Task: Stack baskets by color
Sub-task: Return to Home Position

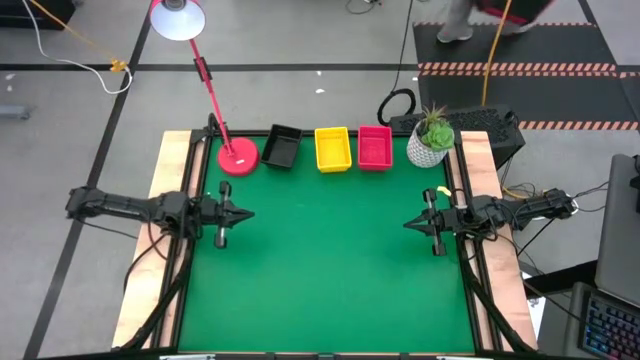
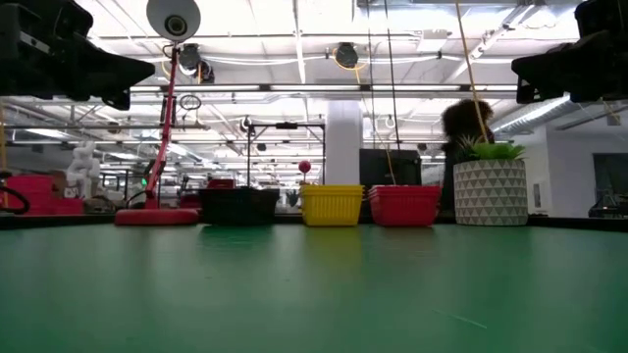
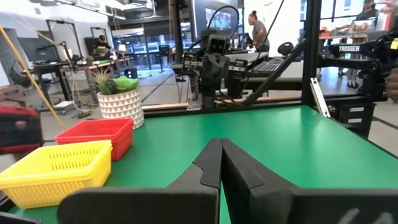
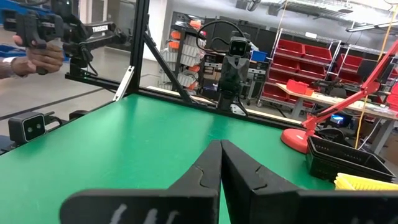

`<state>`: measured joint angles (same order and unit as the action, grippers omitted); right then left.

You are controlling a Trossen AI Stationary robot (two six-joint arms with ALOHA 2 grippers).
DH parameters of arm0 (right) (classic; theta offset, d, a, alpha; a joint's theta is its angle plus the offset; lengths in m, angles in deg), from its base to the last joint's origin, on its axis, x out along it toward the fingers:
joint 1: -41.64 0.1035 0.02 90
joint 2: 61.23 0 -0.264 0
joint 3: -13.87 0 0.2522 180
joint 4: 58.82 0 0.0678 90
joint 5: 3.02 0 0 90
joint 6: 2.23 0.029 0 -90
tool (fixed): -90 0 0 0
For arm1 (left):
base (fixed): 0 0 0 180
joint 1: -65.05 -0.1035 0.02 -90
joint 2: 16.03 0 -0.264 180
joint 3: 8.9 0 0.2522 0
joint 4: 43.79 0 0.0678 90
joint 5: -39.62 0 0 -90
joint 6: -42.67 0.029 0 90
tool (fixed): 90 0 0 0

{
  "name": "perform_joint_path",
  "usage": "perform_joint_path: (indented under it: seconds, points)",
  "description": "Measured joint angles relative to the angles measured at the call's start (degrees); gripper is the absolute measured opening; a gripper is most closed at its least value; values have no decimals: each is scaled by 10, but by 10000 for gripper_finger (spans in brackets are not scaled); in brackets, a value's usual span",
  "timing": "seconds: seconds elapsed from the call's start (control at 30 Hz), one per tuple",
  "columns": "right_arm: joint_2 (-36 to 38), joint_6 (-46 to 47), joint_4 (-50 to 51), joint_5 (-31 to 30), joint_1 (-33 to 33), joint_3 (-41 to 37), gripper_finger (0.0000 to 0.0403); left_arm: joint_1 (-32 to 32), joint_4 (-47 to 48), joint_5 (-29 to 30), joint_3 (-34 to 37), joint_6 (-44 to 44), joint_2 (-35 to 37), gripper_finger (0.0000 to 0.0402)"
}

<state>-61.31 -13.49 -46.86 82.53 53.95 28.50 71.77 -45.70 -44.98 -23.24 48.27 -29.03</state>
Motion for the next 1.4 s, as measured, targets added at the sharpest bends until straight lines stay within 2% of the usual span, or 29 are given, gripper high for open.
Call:
perform_joint_path:
  seconds: [0.53, 0.93, 1.2, 1.4]
  points:
    - [-1, 0, -1, 0, 0, 0, 0, 0, 141, -29, 0, 4, 130, 2]
    - [-1, 0, -3, 0, 0, 0, 0, -25, 148, -33, -1, -6, 129, 2]
    - [-1, 0, -3, 0, 0, 0, 0, -33, 152, -55, -1, -9, 129, 19]
    - [-1, 0, -3, 0, 0, 0, 0, -33, 151, -54, -1, -23, 129, 6]
